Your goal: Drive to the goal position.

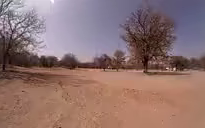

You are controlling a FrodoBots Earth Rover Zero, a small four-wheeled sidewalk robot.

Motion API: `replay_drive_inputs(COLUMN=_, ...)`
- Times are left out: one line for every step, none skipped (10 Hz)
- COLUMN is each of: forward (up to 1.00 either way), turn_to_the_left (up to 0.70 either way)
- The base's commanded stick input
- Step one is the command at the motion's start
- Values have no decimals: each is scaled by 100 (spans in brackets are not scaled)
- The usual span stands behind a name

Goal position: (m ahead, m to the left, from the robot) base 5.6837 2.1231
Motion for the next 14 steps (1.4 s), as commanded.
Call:
replay_drive_inputs(forward=100, turn_to_the_left=3)
replay_drive_inputs(forward=100, turn_to_the_left=3)
replay_drive_inputs(forward=100, turn_to_the_left=3)
replay_drive_inputs(forward=100, turn_to_the_left=3)
replay_drive_inputs(forward=100, turn_to_the_left=3)
replay_drive_inputs(forward=100, turn_to_the_left=3)
replay_drive_inputs(forward=100, turn_to_the_left=3)
replay_drive_inputs(forward=100, turn_to_the_left=3)
replay_drive_inputs(forward=100, turn_to_the_left=3)
replay_drive_inputs(forward=100, turn_to_the_left=3)
replay_drive_inputs(forward=100, turn_to_the_left=3)
replay_drive_inputs(forward=100, turn_to_the_left=3)
replay_drive_inputs(forward=100, turn_to_the_left=3)
replay_drive_inputs(forward=100, turn_to_the_left=3)
